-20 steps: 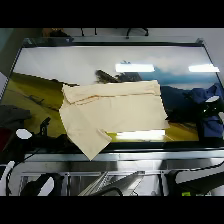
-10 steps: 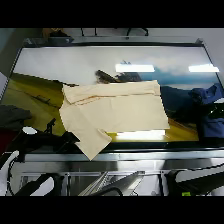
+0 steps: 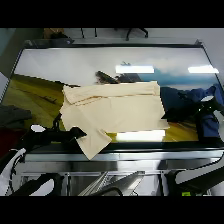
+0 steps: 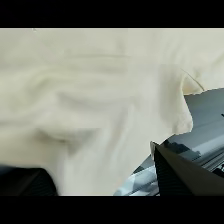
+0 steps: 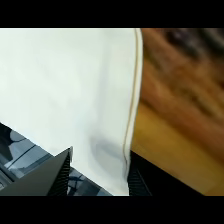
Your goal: Fold the shirts.
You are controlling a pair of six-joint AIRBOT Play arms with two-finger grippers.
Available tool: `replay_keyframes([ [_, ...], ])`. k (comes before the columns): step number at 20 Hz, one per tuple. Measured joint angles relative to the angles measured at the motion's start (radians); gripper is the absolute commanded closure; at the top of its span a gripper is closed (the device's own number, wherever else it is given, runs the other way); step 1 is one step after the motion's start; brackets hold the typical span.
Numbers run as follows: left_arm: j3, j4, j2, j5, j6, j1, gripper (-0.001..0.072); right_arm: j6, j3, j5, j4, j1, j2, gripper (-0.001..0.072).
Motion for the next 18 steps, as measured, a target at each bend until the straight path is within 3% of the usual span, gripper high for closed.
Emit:
replay_keyframes([
  [1, -0.002, 0.011, -0.002, 0.013, 0.003, -0.005, 0.0615, -0.006, -0.002, 0.008, 0.000, 0.004, -0.002, 0.0274],
  [2, -0.003, 0.013, -0.004, 0.022, 0.003, -0.010, 0.0692, -0.008, -0.003, 0.019, 0.000, 0.006, -0.004, 0.0280],
  [5, 0.011, 0.005, -0.002, 0.006, 0.003, -0.016, 0.0693, -0.014, -0.011, 0.044, -0.022, 0.011, -0.006, 0.0478],
  [6, 0.024, -0.002, 0.001, -0.011, 0.004, -0.018, 0.0693, -0.015, -0.014, 0.050, -0.032, 0.012, -0.005, 0.0698],
  [11, 0.171, -0.009, 0.091, -0.080, -0.002, -0.014, 0.0694, -0.017, -0.015, 0.056, -0.044, 0.002, 0.058, 0.0693],
  [18, 0.376, 0.066, 0.311, -0.291, -0.062, 0.058, 0.0693, 0.087, -0.015, 0.103, -0.084, -0.073, 0.167, 0.0693],
])
